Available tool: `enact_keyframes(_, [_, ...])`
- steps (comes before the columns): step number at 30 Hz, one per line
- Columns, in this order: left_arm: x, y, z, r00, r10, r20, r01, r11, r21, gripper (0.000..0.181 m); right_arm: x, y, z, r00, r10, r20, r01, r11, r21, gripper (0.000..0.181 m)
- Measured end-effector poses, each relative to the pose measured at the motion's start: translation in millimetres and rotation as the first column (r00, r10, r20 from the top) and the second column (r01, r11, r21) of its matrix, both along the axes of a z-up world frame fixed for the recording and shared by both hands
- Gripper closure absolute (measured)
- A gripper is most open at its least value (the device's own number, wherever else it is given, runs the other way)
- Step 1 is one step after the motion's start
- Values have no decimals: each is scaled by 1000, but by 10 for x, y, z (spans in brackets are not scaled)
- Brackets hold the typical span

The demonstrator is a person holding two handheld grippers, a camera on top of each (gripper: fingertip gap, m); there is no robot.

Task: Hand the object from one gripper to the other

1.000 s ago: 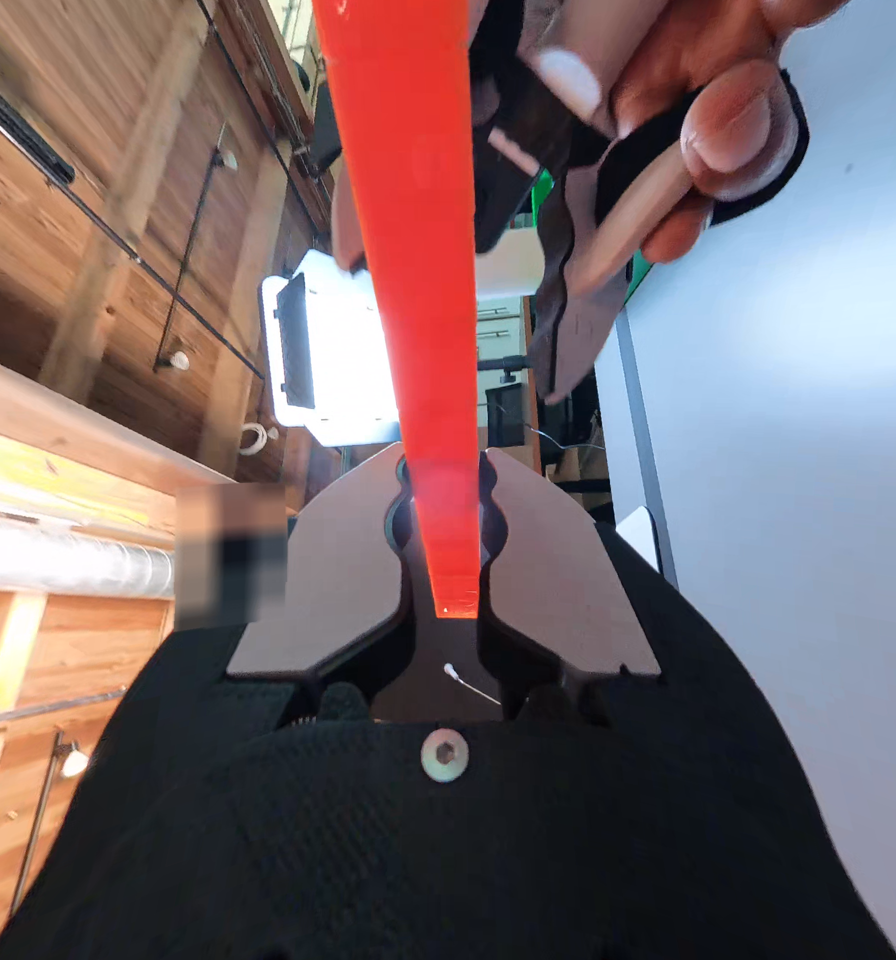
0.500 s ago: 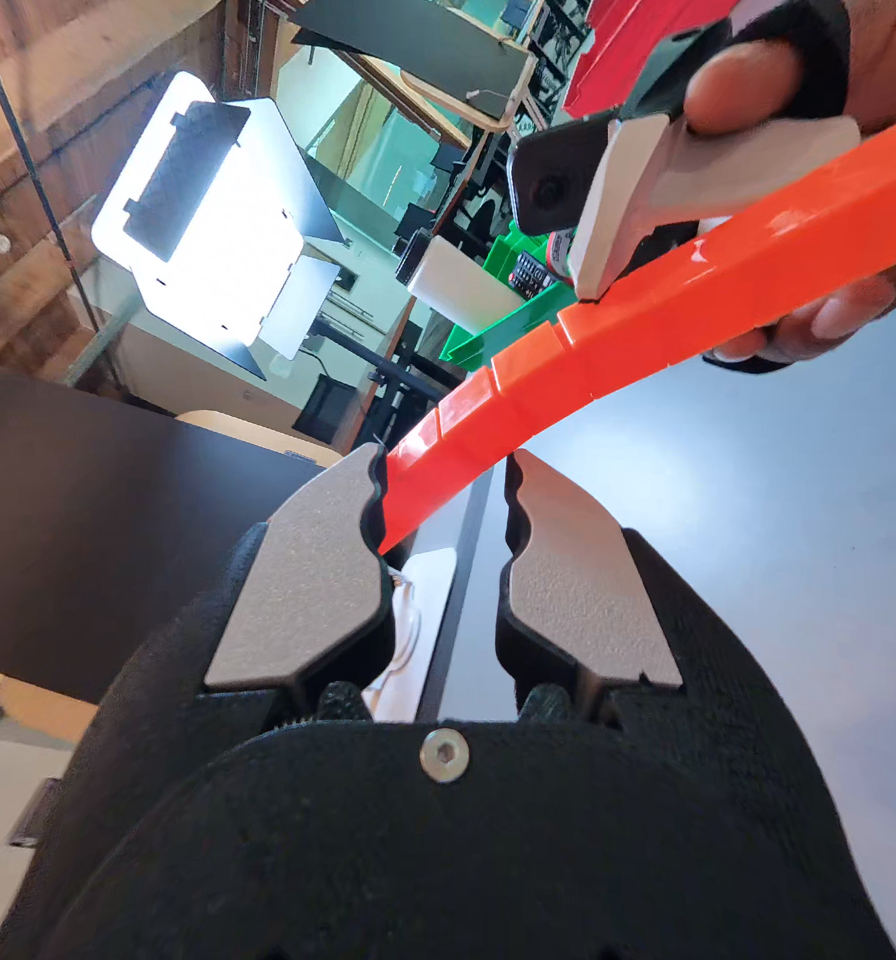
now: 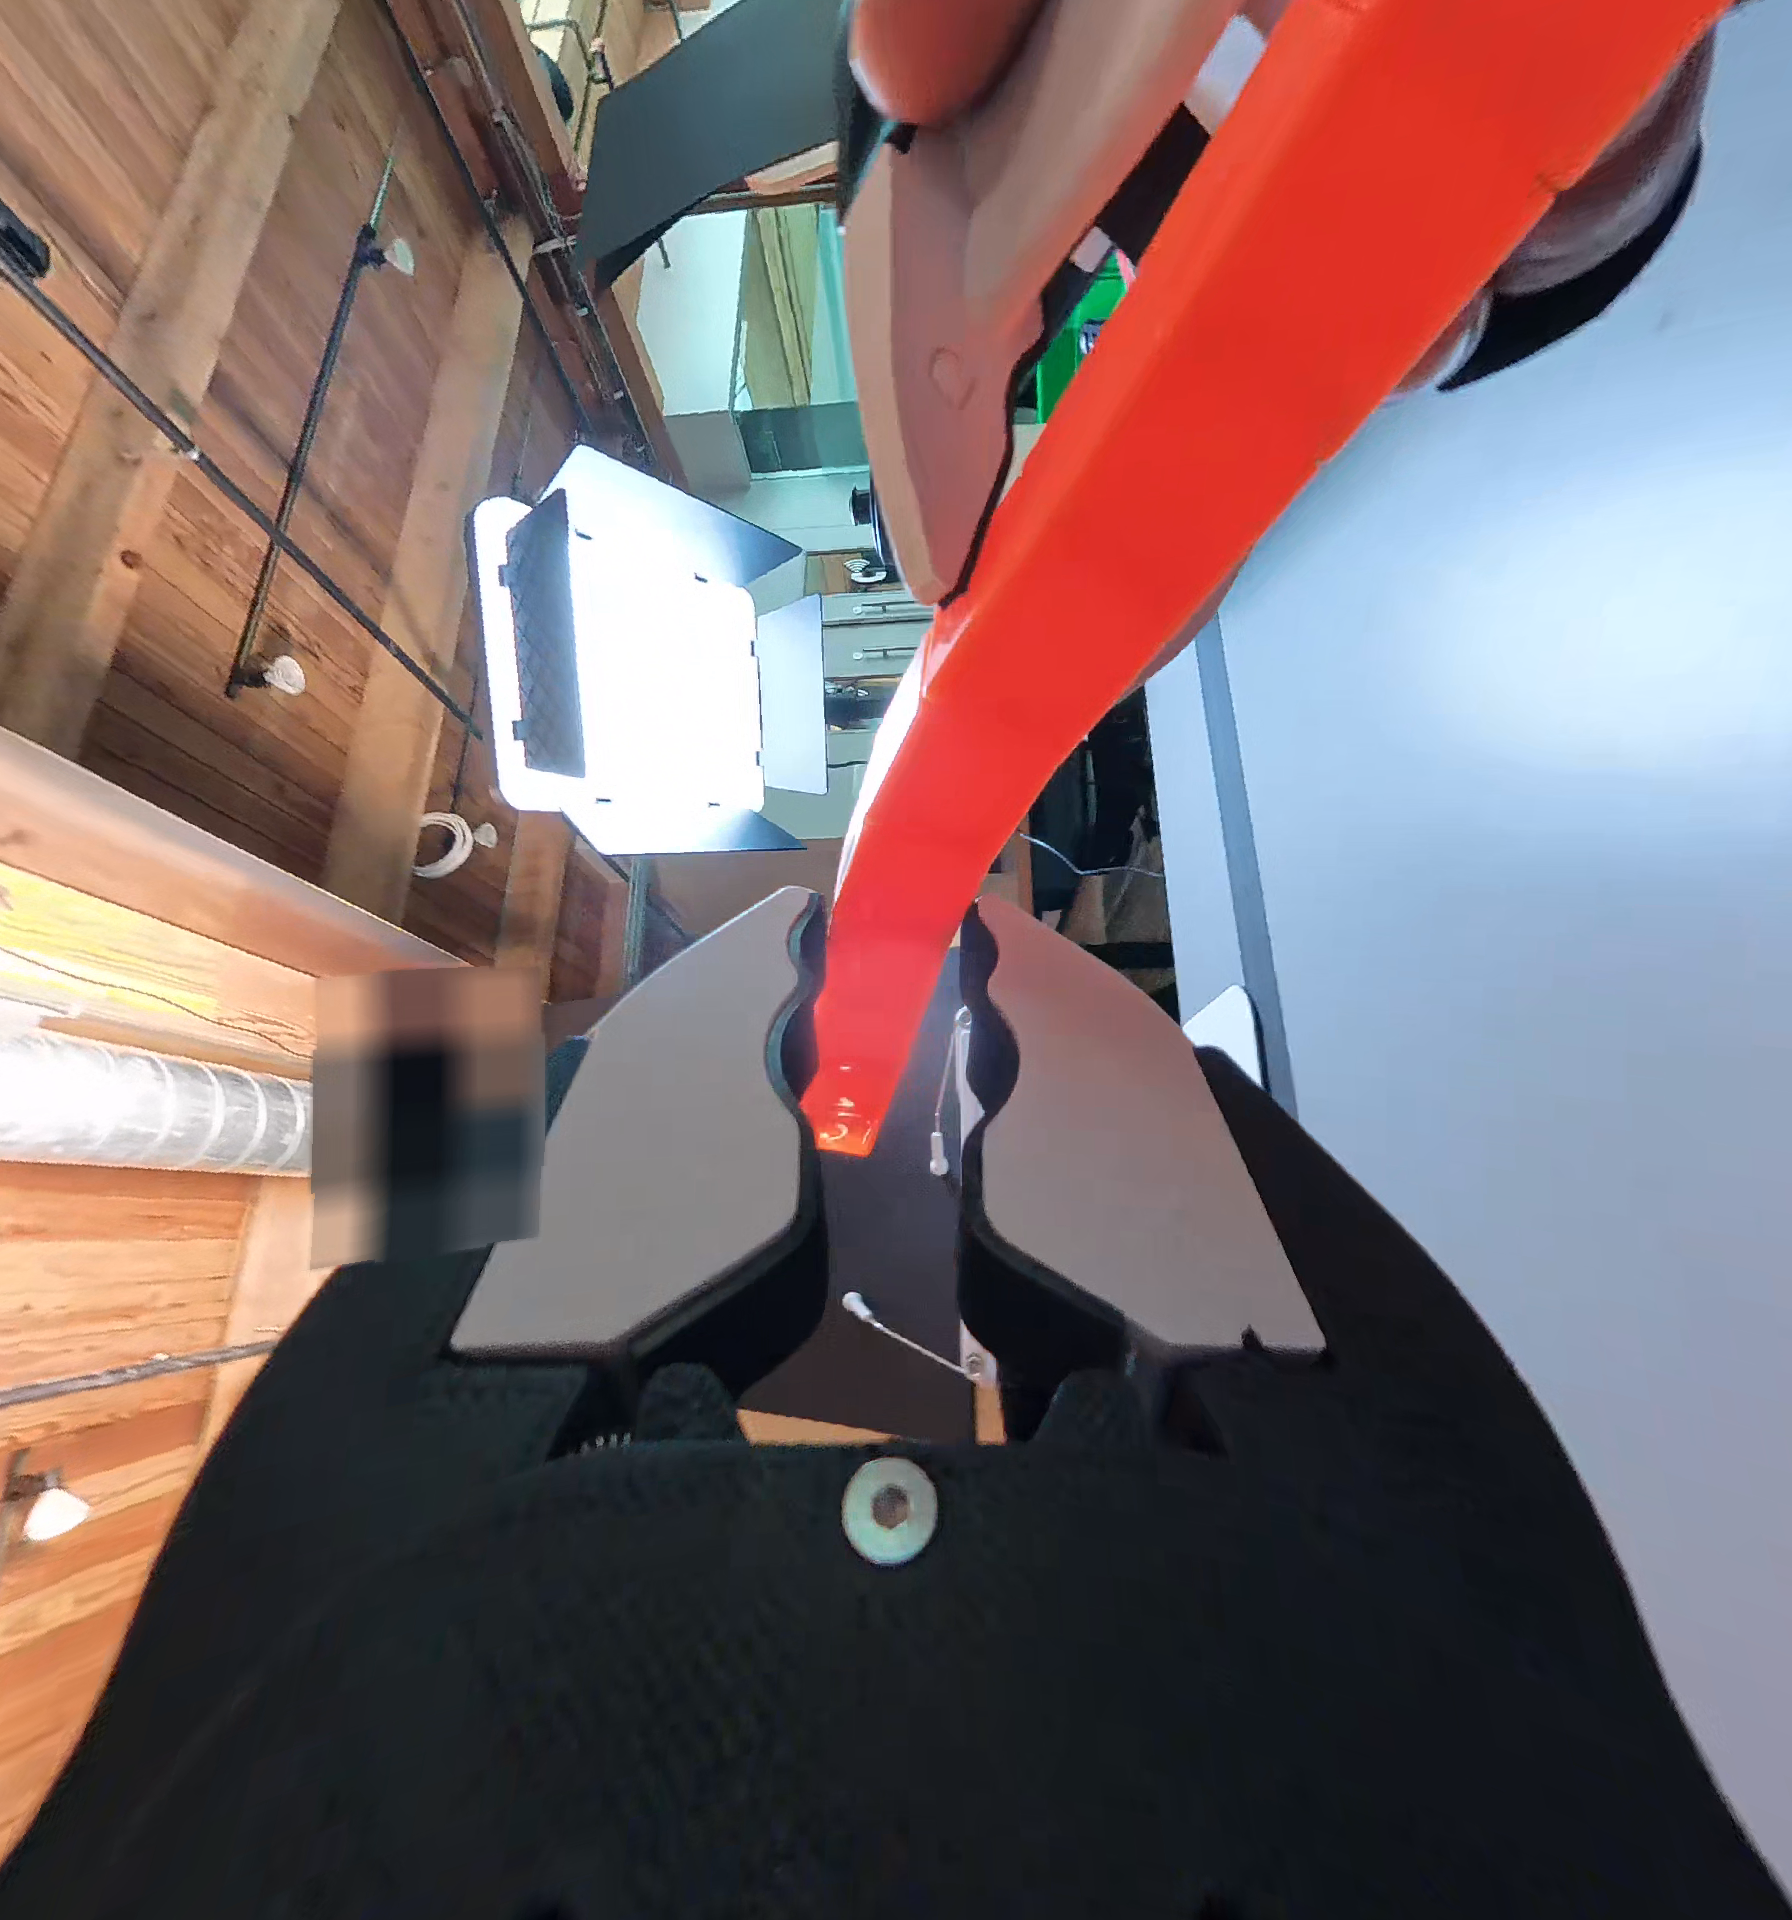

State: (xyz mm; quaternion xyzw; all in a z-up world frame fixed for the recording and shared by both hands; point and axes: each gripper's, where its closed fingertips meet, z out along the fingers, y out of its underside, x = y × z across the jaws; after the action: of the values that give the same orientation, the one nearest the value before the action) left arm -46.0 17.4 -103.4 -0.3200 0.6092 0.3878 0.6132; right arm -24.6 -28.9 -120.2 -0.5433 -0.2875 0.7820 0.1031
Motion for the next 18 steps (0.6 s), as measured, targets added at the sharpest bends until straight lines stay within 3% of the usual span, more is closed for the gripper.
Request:
enact_keyframes(1, [6,-7,-17,1000,10,-30,-9,1000,12,155,-6,-16,-16,1000,6,15,-6,1000,8,161])
enact_keyframes(7, [44,-19,-146,987,36,-154,-27,998,58,160,-71,-102,-126,996,42,80,-39,999,-39,161])
enact_keyframes(11, [186,-85,-203,986,-18,-169,30,997,71,158,-172,-254,-146,994,87,70,-82,995,-64,161])
enact_keyframes(16, [187,-190,94,995,-93,-28,96,990,101,155,-51,-190,83,998,55,-5,-55,998,18,161])
enact_keyframes(18, [117,-153,209,990,-89,107,87,996,30,152,-3,-184,102,1000,24,2,-24,993,120,161])
